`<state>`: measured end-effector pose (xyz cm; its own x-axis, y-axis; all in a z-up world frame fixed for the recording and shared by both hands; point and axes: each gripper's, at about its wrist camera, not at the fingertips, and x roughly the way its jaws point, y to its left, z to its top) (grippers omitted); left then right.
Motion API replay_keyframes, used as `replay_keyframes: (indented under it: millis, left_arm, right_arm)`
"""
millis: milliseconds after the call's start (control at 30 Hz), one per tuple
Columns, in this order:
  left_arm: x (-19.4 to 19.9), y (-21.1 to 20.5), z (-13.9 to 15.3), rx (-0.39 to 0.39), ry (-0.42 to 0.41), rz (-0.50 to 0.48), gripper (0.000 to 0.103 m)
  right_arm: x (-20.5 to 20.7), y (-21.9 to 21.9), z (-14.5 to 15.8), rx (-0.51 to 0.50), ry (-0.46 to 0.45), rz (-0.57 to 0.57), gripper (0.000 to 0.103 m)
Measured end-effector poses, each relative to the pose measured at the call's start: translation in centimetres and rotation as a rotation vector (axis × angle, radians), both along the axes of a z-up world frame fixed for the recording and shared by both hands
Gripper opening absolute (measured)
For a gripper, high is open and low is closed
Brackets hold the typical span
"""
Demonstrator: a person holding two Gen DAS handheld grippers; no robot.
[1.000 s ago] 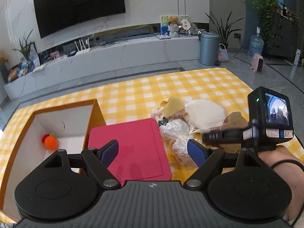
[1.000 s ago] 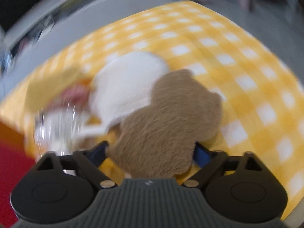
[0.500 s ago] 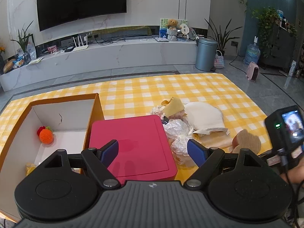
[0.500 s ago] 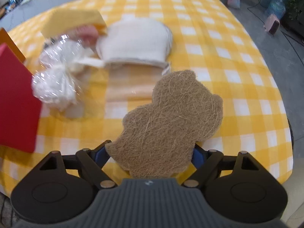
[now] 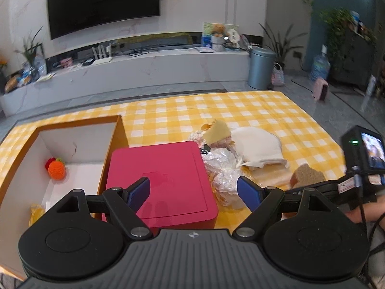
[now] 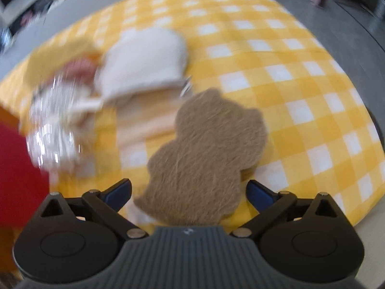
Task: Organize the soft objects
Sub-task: 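Lift the bear-shaped pad off the mat with the right tool, then reach the left tool to the clear plastic bag with white ribbon and grasp it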
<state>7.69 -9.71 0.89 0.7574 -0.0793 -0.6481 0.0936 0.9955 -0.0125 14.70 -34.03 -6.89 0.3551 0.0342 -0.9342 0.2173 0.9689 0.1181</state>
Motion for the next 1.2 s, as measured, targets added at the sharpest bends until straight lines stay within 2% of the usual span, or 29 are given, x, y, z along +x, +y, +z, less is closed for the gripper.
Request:
replay_keyframes:
  millis: [67,167,267,400,433,467,567,800,933,1100,1200]
  left_arm:
    - [0.1,0.3,0.0,-0.016,0.002,0.013,0.096]
    - [0.0,0.5,0.1,-0.016,-0.004,0.013,0.096]
    - [-0.1,0.6,0.2,-0.017,-0.01,0.01,0.096]
    - [-0.2,0.5,0.2,-0.012,-0.008,0.009,0.096]
    - [-0.2,0.5,0.2,-0.009,-0.009,0.009,0.096]
    - [-0.2,0.4,0.2,-0.005,-0.008,0.01,0.096]
    - [-0.3,0.1,0.3,0.007,-0.007,0.008,0.096]
    - [0.0,-1.8,0.3,0.046,-0.003,-0.029,0.096]
    - [1.4,-3.5,-0.1,0.061,0.055,-0.063,0.096]
    - [3.2,-5.1,-0.1,0.0,0.11,-0.091,0.096]
    - [5.1,-6.4,-0.8,0.035,0.139,-0.078,0.096]
  right_arm:
    - [-0.2,-0.5,0.1,0.011,-0.026,-0.062,0.1]
    - [0.2,-0.6,-0.4,-0.054,-0.027,-0.14,0.1]
    - [0.8,0.1,-0.8,-0.102,-0.017,-0.108,0.1]
    - [1.1,0.6,-0.3,-0.178,-0.064,-0.059,0.1]
    - [1.3,0.7,-0.4,-0.196,-0.062,-0.038,0.095]
    - [1.5,0.6,-0.4,-0.191,-0.057,-0.02,0.089]
    - [1.3,0.4,-0.2,-0.155,-0.064,-0.003,0.088]
    - [0.4,0.3,2.6,-0.072,-0.187,0.041,0.088]
    - [0.4,0.0,3.4,-0.084,-0.217,0.029,0.088]
    - [0.2,-0.3,3.6,-0.039,-0.235,0.033,0.088]
    - [0.0,-0.4,4.0,-0.025,-0.255,0.037,0.088]
